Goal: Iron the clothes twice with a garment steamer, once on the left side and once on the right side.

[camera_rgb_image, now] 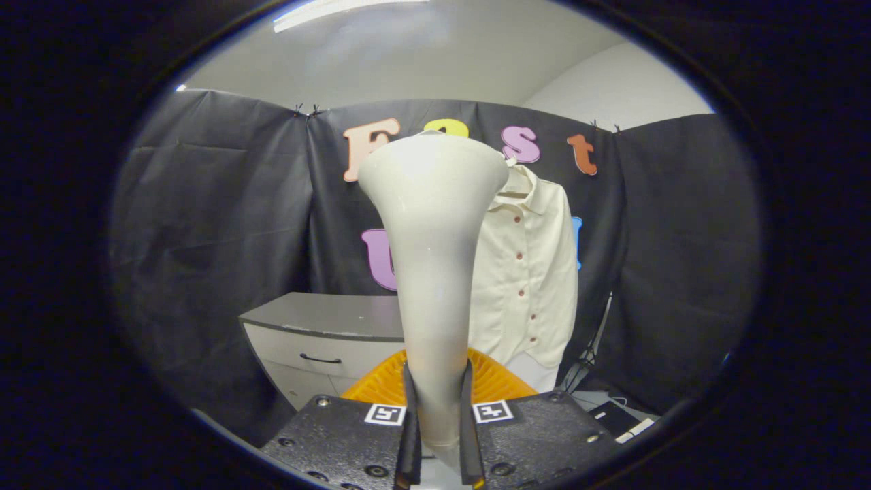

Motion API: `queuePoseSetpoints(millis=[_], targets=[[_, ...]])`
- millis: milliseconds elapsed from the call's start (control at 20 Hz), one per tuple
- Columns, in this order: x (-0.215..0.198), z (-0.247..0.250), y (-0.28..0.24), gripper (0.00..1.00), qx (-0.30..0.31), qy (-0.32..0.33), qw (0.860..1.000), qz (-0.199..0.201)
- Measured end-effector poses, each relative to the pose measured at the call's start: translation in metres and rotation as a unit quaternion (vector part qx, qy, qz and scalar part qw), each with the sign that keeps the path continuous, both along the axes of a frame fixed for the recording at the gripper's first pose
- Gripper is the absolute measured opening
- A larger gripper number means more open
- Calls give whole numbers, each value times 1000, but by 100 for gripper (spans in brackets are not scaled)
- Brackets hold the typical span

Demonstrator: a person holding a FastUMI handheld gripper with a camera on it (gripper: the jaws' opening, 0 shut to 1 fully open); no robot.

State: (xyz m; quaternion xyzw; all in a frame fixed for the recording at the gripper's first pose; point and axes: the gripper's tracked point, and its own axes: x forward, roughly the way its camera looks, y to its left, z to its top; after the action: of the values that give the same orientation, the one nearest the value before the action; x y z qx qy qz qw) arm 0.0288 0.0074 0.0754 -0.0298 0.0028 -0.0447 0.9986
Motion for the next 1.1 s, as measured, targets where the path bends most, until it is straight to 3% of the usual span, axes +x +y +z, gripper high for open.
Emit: queuePoseSetpoints(millis=[650,1100], targets=[[-68,-49,-26,22,39,9,997,-72],[-77,-45,-50,22,52,11,998,-45]])
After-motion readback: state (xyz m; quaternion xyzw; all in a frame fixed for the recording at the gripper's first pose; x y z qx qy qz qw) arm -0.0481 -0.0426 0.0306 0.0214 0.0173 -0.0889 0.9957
